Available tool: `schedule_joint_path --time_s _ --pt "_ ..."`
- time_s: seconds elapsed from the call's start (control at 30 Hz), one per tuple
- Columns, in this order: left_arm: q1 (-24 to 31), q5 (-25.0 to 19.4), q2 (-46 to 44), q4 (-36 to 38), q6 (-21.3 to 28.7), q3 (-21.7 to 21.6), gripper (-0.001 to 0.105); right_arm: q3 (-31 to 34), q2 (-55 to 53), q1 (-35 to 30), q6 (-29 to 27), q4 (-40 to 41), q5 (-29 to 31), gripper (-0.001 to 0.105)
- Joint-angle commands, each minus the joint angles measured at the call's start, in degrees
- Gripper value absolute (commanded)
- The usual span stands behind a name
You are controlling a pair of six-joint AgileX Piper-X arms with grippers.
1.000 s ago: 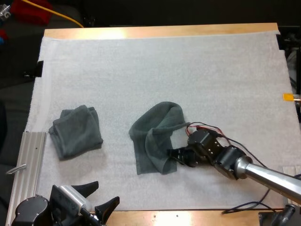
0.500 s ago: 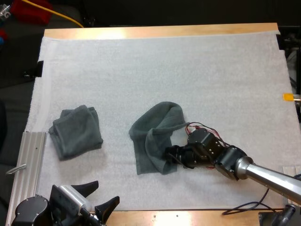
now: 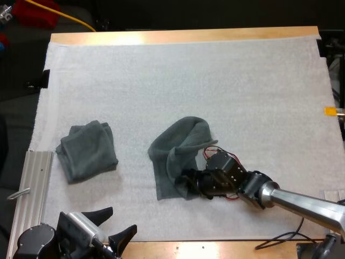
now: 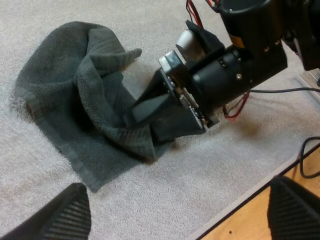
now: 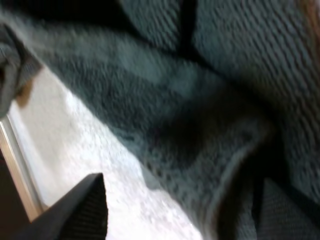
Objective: Pick towel from pile, fold and stack
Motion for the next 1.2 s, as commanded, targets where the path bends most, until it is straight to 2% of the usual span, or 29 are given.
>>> schedule_joint_path --time_s 0.0,0.07,0.37,0.53,0.73,0.9,1.0,1.17 --pt "-0.2 0.7 0.1 -1.0 0.0 -0.3 0.07 0.1 0.5 0.0 0.5 -1.5 -0.5 0.061" --pt "-0.2 0.7 0.1 -1.0 0.0 -0.3 0.07 0.1 1.6 0.0 1.1 -3.6 0.2 0.061" --pt "-0.2 0.7 0.1 -1.0 0.0 -0.3 0.07 0.1 3.5 0.0 2.1 -3.7 3.7 0.059" --pt "-0.2 0.7 0.1 -1.0 0.0 -0.3 0.07 0.1 3.5 0.0 2.1 -4.1 4.1 0.041" --pt "-0.2 0.7 0.1 -1.0 0.0 -0.3 0.07 0.1 3.5 0.0 0.8 -4.1 5.0 0.038" --pt "-0.2 0.7 0.1 -1.0 0.0 -0.3 0.07 0.1 2.9 0.0 -0.6 -3.6 7.0 0.017" --pt "-0.2 0.7 0.1 -1.0 0.0 -0.3 0.07 0.1 1.5 0.0 -3.9 -2.2 8.8 0.007" --pt "-0.2 0.7 0.1 -1.0 0.0 -0.3 0.07 0.1 -2.0 0.0 -10.8 4.8 13.2 0.006"
